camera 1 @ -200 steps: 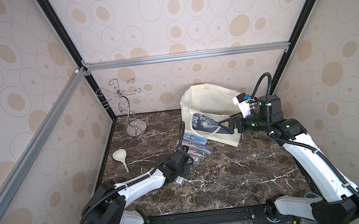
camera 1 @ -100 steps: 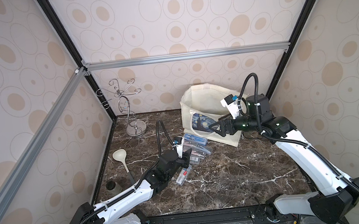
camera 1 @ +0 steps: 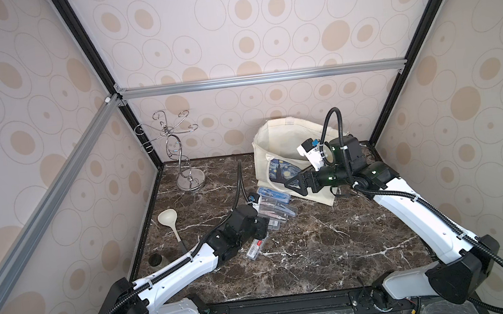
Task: Put the compass set into the canvas bag
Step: Pick up the compass set at the center of the board.
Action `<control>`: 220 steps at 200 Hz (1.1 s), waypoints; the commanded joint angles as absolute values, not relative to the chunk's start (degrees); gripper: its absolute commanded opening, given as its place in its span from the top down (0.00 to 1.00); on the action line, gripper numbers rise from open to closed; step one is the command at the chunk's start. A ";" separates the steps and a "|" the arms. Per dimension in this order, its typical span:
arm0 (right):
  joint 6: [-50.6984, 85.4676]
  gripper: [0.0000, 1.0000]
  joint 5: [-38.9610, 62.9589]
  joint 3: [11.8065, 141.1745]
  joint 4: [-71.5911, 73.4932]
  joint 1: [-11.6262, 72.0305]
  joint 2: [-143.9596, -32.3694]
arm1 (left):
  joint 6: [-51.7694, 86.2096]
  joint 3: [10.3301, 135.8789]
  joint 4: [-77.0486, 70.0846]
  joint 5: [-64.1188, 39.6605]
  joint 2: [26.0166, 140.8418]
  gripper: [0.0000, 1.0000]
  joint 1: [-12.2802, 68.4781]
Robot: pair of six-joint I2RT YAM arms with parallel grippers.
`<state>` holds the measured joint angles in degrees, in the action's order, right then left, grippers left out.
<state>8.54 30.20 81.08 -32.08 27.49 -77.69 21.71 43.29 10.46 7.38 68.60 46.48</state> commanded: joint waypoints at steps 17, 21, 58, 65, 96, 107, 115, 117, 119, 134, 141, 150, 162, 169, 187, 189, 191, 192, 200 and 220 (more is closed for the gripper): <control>8.17 0.07 29.89 81.83 -32.03 28.62 -78.40 | 26.18 42.98 24.73 2.94 72.04 0.27 46.97; 8.21 0.07 29.80 81.79 -31.99 28.65 -78.38 | 26.26 42.98 25.25 2.70 72.61 0.27 46.99; 7.67 0.07 28.95 81.61 -32.23 28.74 -77.40 | 26.89 42.56 28.11 0.57 77.95 0.26 47.20; 7.44 0.07 28.47 81.54 -32.22 28.71 -77.11 | 26.90 42.37 28.20 0.06 78.90 0.27 47.15; 7.06 0.06 27.87 81.34 -32.26 28.69 -76.64 | 27.23 42.46 28.97 -0.27 82.86 0.28 47.32; 7.09 0.06 27.87 81.31 -32.30 28.69 -76.71 | 27.44 42.63 29.01 0.12 83.76 0.29 47.46; 7.11 0.06 27.86 81.30 -32.19 28.72 -76.73 | 27.42 42.76 29.04 0.54 84.33 0.31 47.45; 7.07 0.06 27.86 81.34 -32.20 28.67 -76.73 | 27.42 42.79 29.01 0.62 84.47 0.32 47.46; 7.09 0.06 27.86 81.35 -32.18 28.72 -76.73 | 27.42 42.87 29.05 0.73 84.60 0.33 47.53; 7.12 0.06 27.87 81.45 -32.12 28.69 -76.81 | 27.53 42.85 29.05 1.23 85.46 0.37 47.55; 6.99 0.06 27.86 81.49 -32.09 28.70 -76.85 | 27.51 42.81 28.88 1.33 85.81 0.39 47.61; 6.93 0.06 27.83 81.54 -32.09 28.71 -76.79 | 27.51 42.64 28.51 1.70 86.16 0.42 47.71; 6.81 0.06 27.63 81.56 -32.01 28.67 -76.88 | 27.59 42.62 28.07 2.30 86.63 0.44 47.72; 6.76 0.06 27.60 81.66 -32.10 28.74 -76.90 | 27.60 42.67 27.80 2.54 86.88 0.47 47.79; 6.67 0.06 27.49 81.97 -32.17 28.73 -77.08 | 27.30 42.81 27.37 3.10 87.36 0.53 47.98; 6.63 0.06 27.51 81.99 -32.17 28.69 -77.12 | 27.26 42.85 27.34 3.15 87.41 0.54 47.96; 6.60 0.06 27.51 82.04 -32.21 28.73 -77.16 | 27.18 42.88 27.34 3.20 87.44 0.54 48.05; 6.55 0.06 27.51 82.02 -32.23 28.73 -77.16 | 27.17 42.89 27.34 3.23 87.45 0.55 48.06; 6.48 0.06 27.43 82.22 -32.35 28.74 -77.19 | 27.07 42.89 27.29 3.71 87.45 0.58 48.11; 6.25 0.06 27.20 82.44 -32.72 28.72 -77.17 | 26.81 42.87 26.86 4.35 87.15 0.62 48.22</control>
